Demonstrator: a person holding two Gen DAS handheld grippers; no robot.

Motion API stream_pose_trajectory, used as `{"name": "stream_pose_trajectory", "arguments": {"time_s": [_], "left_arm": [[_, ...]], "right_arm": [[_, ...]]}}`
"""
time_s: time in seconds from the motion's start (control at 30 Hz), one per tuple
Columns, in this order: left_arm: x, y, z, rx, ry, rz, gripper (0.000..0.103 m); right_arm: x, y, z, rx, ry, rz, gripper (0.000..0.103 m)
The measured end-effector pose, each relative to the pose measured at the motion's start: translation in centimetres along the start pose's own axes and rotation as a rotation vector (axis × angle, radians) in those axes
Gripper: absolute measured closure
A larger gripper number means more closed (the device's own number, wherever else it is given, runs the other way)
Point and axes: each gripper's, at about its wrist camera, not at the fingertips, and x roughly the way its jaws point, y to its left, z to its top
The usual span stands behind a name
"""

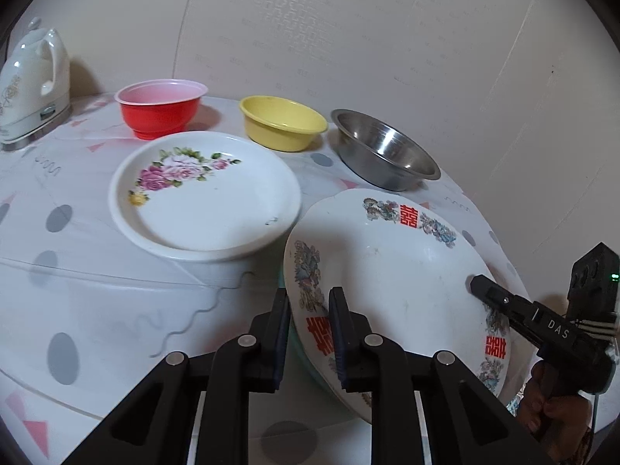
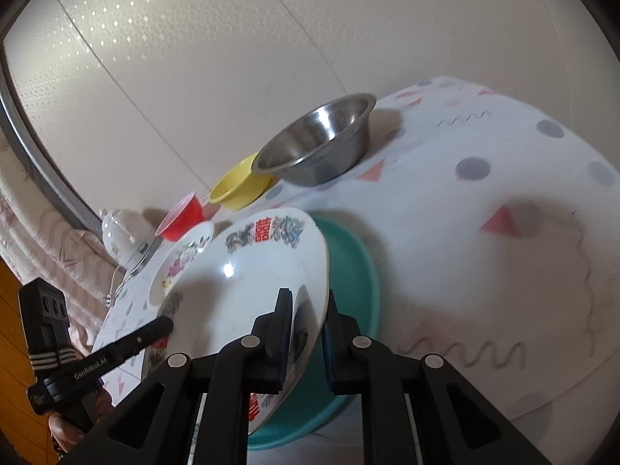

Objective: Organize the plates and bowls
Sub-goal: 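Lower the white plate onto the teal plate and open both grippers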

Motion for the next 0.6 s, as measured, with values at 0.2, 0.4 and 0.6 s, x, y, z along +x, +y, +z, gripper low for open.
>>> {"name": "stream_pose_trajectory", "arguments": {"time_s": [0.2, 0.4, 0.6], "left_arm": [[0.2, -1.1, 0.0, 0.030, -0.013, 0.022, 0.082], [-0.9, -0.2, -0.2, 0.012, -0.034, 0.044, 0.069], [-2.3, 2.7, 0.1, -0.050, -0.074, 0.099, 0.047]], "right_arm": [[0.1, -0.8, 0.0, 0.014, -0.011, -0.039, 0.084], [-1.9, 0.0, 0.5, -0.018, -0.110, -0.098, 0.068], [-3.0, 0.7, 1.1, -0.051, -0.146, -0.128, 0.068]]}}
